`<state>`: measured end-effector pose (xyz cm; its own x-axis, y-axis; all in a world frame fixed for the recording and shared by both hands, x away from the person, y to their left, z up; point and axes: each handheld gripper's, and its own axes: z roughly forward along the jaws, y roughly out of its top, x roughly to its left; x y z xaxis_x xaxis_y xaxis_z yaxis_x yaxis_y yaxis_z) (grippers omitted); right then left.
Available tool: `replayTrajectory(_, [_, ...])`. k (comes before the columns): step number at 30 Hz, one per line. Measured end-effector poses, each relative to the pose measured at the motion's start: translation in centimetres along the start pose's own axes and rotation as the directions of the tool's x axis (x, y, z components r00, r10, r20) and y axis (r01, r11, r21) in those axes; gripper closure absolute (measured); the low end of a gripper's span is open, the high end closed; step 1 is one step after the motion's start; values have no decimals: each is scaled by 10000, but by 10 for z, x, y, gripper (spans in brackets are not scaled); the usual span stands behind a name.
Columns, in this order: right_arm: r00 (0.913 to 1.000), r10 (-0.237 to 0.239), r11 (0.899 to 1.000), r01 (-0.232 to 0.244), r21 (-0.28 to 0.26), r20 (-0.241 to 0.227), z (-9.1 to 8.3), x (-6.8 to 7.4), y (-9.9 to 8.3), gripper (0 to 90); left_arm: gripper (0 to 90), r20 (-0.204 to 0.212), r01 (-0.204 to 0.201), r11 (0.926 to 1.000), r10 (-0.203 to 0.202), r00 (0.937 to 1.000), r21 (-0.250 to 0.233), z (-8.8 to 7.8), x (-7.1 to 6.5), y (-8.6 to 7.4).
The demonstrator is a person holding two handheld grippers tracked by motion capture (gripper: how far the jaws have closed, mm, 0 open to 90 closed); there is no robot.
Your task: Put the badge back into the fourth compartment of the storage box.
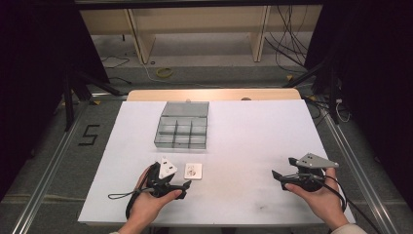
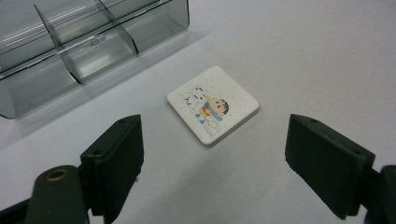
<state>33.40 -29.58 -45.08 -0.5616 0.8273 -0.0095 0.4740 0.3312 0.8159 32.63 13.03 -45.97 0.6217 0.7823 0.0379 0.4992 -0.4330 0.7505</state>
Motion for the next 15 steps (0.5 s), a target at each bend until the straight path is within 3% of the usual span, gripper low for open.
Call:
replayTrajectory(2, [10000, -3, 10000, 3, -15, -3, 0, 0, 0, 218, 188, 113, 19, 10000, -19, 9999, -53, 2, -1, 1])
replayTrajectory(6, [10000, -15, 10000, 15, -3, 10, 0, 1, 0, 218, 177, 363, -516, 9987, 516, 9980, 13, 5, -1, 2])
replayTrajectory(8, [10000, -25, 10000, 25, -4, 1, -1, 1, 0, 218, 174, 580, -845, 9963, 835, 9948, 147, 8, 0, 2])
replayTrajectory(13, [10000, -36, 10000, 36, -15, -3, 0, 2, 1, 218, 169, 821, -1133, 9934, 1115, 9904, 171, 15, 3, 6])
replayTrajectory(15, [10000, -27, 10000, 27, 3, -45, 1, 3, 1, 218, 165, 1148, -1354, 9907, 1327, 9845, 156, 20, 5, 10])
